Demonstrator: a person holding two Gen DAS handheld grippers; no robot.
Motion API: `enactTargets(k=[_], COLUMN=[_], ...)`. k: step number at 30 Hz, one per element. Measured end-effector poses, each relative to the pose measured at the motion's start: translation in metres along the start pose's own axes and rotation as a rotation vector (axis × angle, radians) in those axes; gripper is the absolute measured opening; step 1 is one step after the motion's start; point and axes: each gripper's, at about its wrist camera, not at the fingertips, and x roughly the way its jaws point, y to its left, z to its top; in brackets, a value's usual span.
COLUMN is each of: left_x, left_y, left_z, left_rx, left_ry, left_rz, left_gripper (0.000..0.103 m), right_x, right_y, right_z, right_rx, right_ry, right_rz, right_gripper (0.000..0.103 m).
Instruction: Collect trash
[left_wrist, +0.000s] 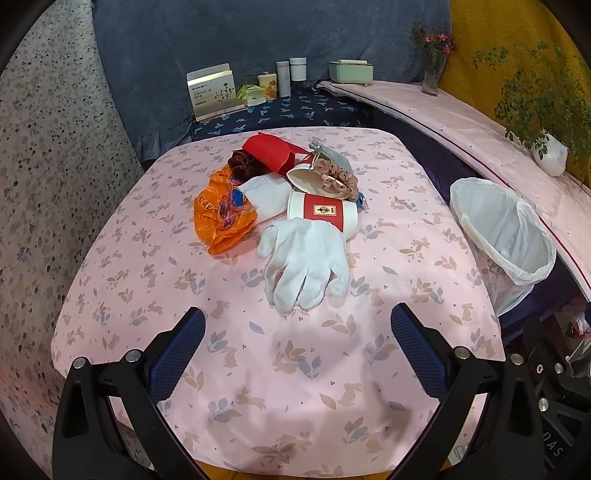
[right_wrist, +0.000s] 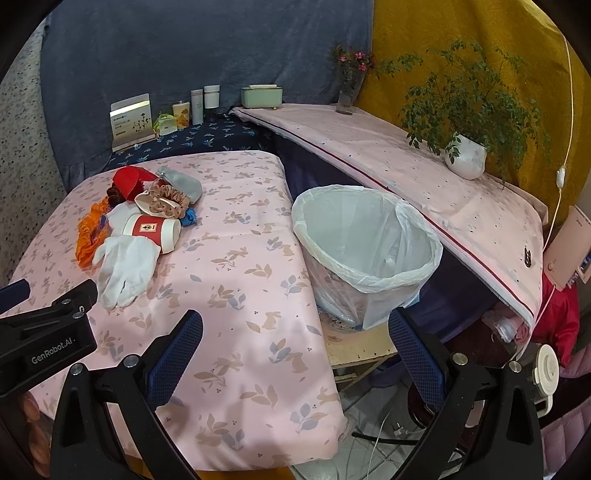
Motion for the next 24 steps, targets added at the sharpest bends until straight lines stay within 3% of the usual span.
enactTargets(k=[24], left_x=[0.0002], left_y=[-0.0003], left_z=[-0.0010], left_rx=[0.004], left_ry=[-0.003], left_rz=[0.008], left_gripper=[0.096], right_x=[-0.0013], right_y=[0.0010], right_z=[0.0010], right_rx=[-0.001], right_ry=[-0.005], right_rz=[0.000], right_gripper=[0.096])
